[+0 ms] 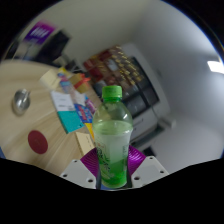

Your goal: Pour water

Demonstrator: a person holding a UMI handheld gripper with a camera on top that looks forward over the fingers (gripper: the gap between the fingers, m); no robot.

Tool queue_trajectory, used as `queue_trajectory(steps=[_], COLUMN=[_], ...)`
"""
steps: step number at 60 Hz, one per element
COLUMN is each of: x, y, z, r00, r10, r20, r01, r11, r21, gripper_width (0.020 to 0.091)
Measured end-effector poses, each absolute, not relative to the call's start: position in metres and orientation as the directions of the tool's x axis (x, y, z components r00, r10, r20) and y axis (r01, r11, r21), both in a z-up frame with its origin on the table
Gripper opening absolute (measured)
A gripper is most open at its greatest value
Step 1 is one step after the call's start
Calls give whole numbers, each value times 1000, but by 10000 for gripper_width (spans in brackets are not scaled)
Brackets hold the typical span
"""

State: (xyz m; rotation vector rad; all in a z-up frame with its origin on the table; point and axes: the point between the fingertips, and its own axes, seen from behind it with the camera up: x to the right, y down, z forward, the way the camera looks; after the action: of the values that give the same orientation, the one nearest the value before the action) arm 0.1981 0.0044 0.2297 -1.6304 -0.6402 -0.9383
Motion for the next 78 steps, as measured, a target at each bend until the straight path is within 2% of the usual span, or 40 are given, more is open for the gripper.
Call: queue_trajectory(steps=[7, 8, 13, 18, 28, 30, 34, 35, 36, 41, 43, 45, 48, 53, 55, 59, 63, 66, 70, 78], x=[107, 108, 62, 52, 39, 35, 42, 49, 46, 54, 61, 63, 68, 63, 85, 108, 124, 134, 136, 121], y=[43, 36, 50, 51, 45, 60, 52, 26, 49, 37, 14, 23, 14, -24, -42, -50, -67, -84, -100, -123], z=[204, 211, 179, 175, 169, 157, 154, 164, 153, 151, 146, 147, 148, 140, 154, 159, 147, 141, 133, 102], r00=[92, 31, -250, -451, -663, -675, -693, -699, -701, -693, -669, -634, -515, -58, 125, 533, 848, 941, 981, 999], r10=[65, 96, 129, 151, 144, 149, 162, 167, 161, 168, 167, 165, 171, 203, 178, 82, -6, -55, -77, -35], r20=[994, 995, 960, 880, 735, 722, 702, 695, 695, 701, 724, 756, 840, 977, 976, 842, 530, 334, 180, 33], r01=[981, 988, 960, 884, 741, 728, 709, 702, 702, 709, 733, 764, 849, 997, 989, 840, 518, 317, 164, 27], r11=[-176, -152, -91, -60, -11, -21, -24, -21, -21, -14, -15, -18, -34, -35, -100, -170, -206, -201, -178, -154], r21=[-79, -16, 263, 464, 671, 685, 705, 712, 712, 705, 680, 645, 528, 66, -109, -515, -830, -927, -970, -988], gripper_width=[349, 349, 346, 349, 349, 349, 347, 351, 347, 351, 349, 348, 348, 350, 352, 352, 349, 351, 350, 353])
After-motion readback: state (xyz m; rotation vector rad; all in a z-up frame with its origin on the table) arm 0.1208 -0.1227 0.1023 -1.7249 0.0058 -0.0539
